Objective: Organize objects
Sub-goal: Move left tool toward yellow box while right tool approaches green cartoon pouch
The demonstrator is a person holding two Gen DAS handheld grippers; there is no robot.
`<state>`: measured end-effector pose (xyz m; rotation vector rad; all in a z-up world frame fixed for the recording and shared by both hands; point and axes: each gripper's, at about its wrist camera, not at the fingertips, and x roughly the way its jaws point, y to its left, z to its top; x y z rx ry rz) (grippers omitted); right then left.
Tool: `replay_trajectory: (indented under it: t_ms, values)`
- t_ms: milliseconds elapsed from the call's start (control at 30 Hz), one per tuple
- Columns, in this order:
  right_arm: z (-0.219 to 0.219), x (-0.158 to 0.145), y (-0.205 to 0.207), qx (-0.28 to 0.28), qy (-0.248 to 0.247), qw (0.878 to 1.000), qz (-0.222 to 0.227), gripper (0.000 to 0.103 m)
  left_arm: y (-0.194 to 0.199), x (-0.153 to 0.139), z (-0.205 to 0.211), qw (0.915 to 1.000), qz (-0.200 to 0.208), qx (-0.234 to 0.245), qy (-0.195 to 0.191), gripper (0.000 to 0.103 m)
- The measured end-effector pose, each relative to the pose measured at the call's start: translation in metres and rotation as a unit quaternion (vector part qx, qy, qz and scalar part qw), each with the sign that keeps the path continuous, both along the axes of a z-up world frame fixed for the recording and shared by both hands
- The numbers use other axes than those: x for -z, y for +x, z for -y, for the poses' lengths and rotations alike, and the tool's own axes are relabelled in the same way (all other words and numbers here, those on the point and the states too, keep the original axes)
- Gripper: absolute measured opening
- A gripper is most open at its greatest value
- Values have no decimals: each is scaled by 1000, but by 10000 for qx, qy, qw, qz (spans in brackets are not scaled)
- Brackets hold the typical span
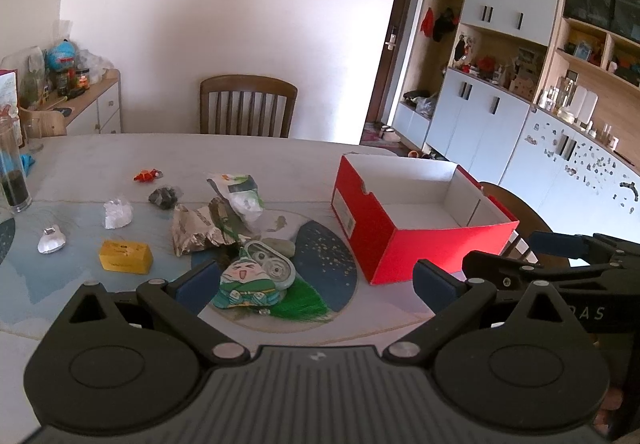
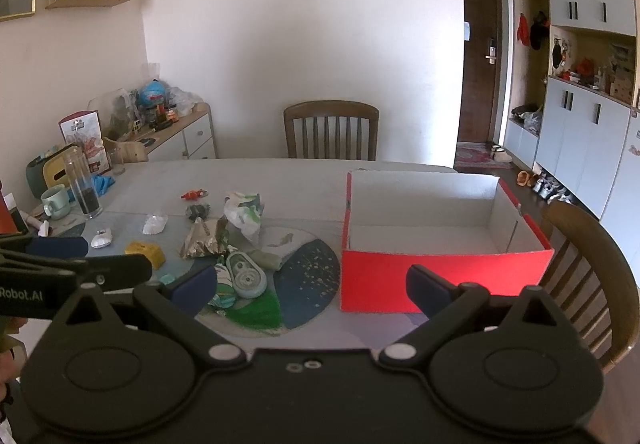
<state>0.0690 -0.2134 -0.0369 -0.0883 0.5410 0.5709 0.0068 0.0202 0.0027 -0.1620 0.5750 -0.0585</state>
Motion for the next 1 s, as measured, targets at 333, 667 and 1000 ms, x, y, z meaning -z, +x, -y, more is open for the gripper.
replay_trajectory:
  t_ms: [333, 667, 1000]
  values:
    - [-37, 4, 17, -84, -97, 9999, -114, 100, 24, 5, -35, 10000, -70, -21, -46, 103]
    - [-83, 19, 37, -252, -376, 9985, -307, 98, 54, 16, -78, 9997, -140, -207, -32, 103]
    - [-130, 46, 61, -542, -684, 9946, -570, 94, 97, 57, -131, 9961, -475, -649, 352, 103]
